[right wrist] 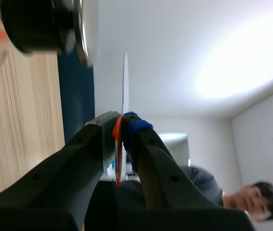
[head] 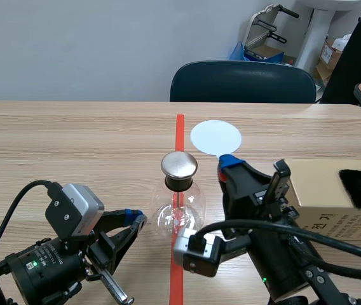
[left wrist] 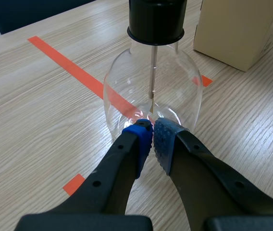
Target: Do the electroscope experiment
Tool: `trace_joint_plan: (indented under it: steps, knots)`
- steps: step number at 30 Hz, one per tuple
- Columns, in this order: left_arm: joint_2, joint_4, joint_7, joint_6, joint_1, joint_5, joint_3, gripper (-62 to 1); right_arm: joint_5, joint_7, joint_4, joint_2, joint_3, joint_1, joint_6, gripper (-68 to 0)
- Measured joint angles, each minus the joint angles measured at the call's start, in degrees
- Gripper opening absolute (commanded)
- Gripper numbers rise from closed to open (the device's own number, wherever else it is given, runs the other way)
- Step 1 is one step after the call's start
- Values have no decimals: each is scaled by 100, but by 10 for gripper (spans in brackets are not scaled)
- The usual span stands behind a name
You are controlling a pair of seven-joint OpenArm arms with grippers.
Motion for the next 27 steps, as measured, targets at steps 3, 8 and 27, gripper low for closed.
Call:
trace_joint_plan:
  steps: [3,8,27]
  knots:
    - [0,0,24,0,0,0,0,-550,-4,446,0,0,0,0,0,-667]
    - [0,0,42,0,0,0,0,-550,-4,931,0,0,0,0,0,-667]
    - [0,0,42,0,0,0,0,-550,-7,1167,0,0,0,0,0,-667]
